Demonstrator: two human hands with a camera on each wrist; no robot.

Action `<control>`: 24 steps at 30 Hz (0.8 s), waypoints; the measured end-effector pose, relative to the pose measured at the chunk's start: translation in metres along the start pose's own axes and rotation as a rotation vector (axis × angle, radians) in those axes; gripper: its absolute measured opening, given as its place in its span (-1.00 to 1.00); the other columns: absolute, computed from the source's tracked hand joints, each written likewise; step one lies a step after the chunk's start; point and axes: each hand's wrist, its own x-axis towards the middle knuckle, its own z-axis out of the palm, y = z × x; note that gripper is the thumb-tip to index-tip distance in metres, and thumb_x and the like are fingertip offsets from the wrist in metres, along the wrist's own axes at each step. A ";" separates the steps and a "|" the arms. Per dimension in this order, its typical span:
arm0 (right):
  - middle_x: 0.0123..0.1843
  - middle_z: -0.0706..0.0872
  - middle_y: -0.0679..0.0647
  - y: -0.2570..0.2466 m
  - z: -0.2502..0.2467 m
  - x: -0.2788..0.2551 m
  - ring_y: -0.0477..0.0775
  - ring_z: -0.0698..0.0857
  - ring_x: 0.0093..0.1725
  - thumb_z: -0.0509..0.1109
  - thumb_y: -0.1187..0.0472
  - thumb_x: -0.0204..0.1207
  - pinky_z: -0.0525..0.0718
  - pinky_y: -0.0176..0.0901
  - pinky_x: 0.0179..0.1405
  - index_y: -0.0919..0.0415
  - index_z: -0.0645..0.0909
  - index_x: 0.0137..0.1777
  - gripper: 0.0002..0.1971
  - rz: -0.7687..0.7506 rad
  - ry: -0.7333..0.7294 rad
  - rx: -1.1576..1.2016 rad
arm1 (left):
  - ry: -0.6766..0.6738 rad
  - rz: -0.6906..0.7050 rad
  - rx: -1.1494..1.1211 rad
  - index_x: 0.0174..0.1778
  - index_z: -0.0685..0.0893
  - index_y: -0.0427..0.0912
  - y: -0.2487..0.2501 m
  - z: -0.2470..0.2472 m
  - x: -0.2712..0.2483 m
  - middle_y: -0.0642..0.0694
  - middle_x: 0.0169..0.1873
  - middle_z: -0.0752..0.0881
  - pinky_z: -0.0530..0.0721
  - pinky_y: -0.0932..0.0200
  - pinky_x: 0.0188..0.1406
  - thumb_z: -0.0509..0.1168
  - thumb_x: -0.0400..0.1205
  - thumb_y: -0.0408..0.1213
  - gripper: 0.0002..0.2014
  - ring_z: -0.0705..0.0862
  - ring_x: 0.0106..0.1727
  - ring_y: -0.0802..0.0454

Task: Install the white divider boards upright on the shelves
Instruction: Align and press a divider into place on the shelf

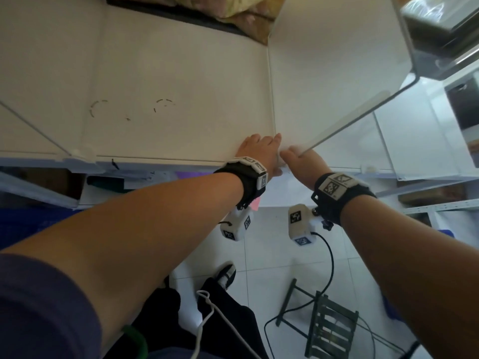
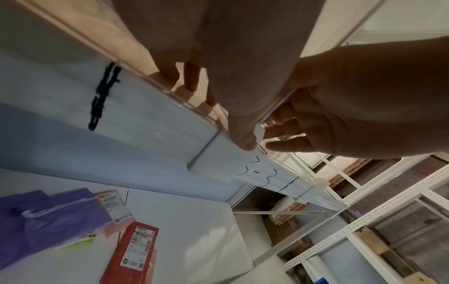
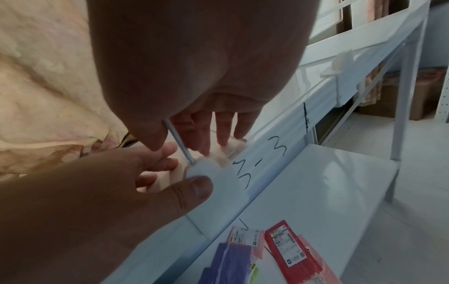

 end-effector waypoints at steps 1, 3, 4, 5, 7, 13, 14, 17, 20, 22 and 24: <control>0.02 0.71 0.27 -0.002 -0.002 0.001 0.26 0.66 0.02 0.14 0.02 0.67 0.56 0.02 0.02 0.23 0.62 -0.08 -0.67 0.047 0.004 0.066 | -0.010 0.000 -0.001 0.69 0.06 -0.08 0.000 -0.003 -0.001 -0.05 0.56 0.40 0.27 -0.12 0.56 0.37 0.48 0.22 -0.04 0.35 0.54 -0.17; -0.01 0.72 0.19 -0.002 -0.007 0.002 0.20 0.68 0.03 0.13 0.07 0.67 0.57 -0.01 0.02 0.22 0.63 -0.10 -0.69 0.052 0.027 0.098 | -0.024 -0.002 0.018 0.68 0.08 -0.08 0.001 -0.009 -0.002 -0.06 0.55 0.41 0.33 -0.13 0.52 0.37 0.47 0.24 -0.03 0.38 0.51 -0.17; 0.01 0.70 0.18 -0.003 -0.009 0.001 0.19 0.67 0.02 0.12 0.13 0.68 0.59 0.02 0.06 0.29 0.63 0.00 -0.70 0.048 0.044 0.057 | -0.030 -0.006 0.039 0.68 0.08 -0.07 0.002 -0.012 -0.002 -0.05 0.54 0.42 0.34 -0.16 0.51 0.37 0.47 0.25 -0.03 0.38 0.51 -0.17; 0.06 0.68 0.20 -0.001 -0.009 0.004 0.19 0.66 0.03 0.12 0.20 0.69 0.61 0.06 0.10 0.35 0.60 0.12 -0.72 0.035 0.064 0.017 | -0.034 -0.012 0.063 0.68 0.08 -0.05 0.003 -0.016 -0.003 -0.04 0.55 0.41 0.34 -0.20 0.49 0.36 0.47 0.27 -0.04 0.38 0.52 -0.16; 0.22 0.62 0.26 0.000 -0.007 0.007 0.27 0.66 0.14 0.12 0.29 0.69 0.63 0.13 0.18 0.38 0.49 0.28 -0.74 0.027 0.037 -0.020 | -0.029 -0.014 0.116 0.68 0.08 -0.02 0.003 -0.019 -0.002 -0.01 0.56 0.40 0.30 -0.28 0.49 0.33 0.46 0.32 -0.04 0.37 0.53 -0.15; 0.39 0.59 0.24 -0.011 -0.016 0.002 0.28 0.56 0.37 0.11 0.00 0.72 0.50 0.05 0.31 0.30 0.50 0.41 -0.56 0.139 -0.082 0.045 | -0.056 -0.023 0.075 0.63 0.18 -0.03 0.004 -0.028 -0.009 -0.04 0.52 0.46 0.34 -0.21 0.47 0.28 0.52 0.24 -0.18 0.45 0.48 -0.17; 0.37 0.60 0.21 -0.012 -0.021 -0.002 0.24 0.56 0.37 0.16 -0.03 0.70 0.50 0.00 0.24 0.28 0.52 0.40 -0.55 0.140 -0.084 0.061 | -0.067 -0.021 0.041 0.57 0.30 -0.05 0.005 -0.029 -0.008 -0.07 0.43 0.55 0.47 -0.17 0.37 0.27 0.53 0.19 -0.28 0.54 0.38 -0.19; 0.23 0.68 0.22 -0.009 -0.028 -0.013 0.21 0.64 0.25 0.30 0.19 0.61 0.57 -0.03 0.17 0.30 0.64 0.22 -0.73 0.082 -0.067 0.092 | -0.116 -0.072 -0.005 0.36 0.55 -0.02 -0.009 -0.030 -0.012 -0.03 0.25 0.69 0.60 0.17 -0.06 0.19 0.60 0.07 -0.55 0.69 0.17 -0.12; 0.21 0.73 0.16 0.004 -0.037 -0.027 0.10 0.65 0.19 0.24 0.37 0.57 0.57 -0.04 0.31 0.23 0.72 0.10 -0.75 0.080 -0.022 0.204 | -0.154 -0.046 0.019 0.33 0.58 -0.09 -0.017 -0.045 -0.024 -0.12 0.30 0.67 0.56 0.14 -0.01 0.19 0.61 -0.10 -0.62 0.68 0.21 -0.16; 0.23 0.72 0.12 0.009 -0.042 -0.041 -0.01 0.59 0.10 0.25 0.34 0.59 0.55 -0.20 0.17 0.20 0.75 0.07 -0.76 0.101 -0.017 0.254 | -0.199 0.024 0.057 0.11 0.69 -0.19 -0.007 -0.060 -0.032 -0.19 0.09 0.75 0.62 0.06 -0.02 0.22 0.61 -0.15 -0.73 0.71 0.03 -0.21; 0.28 0.72 0.18 0.014 -0.046 -0.050 -0.01 0.56 0.03 0.28 0.29 0.59 0.54 -0.29 -0.14 0.22 0.73 0.09 -0.79 0.145 -0.007 0.329 | -0.261 0.079 0.101 0.05 0.72 -0.19 0.008 -0.072 -0.037 -0.16 0.02 0.76 0.63 0.04 -0.03 0.21 0.63 -0.10 -0.72 0.71 -0.01 -0.20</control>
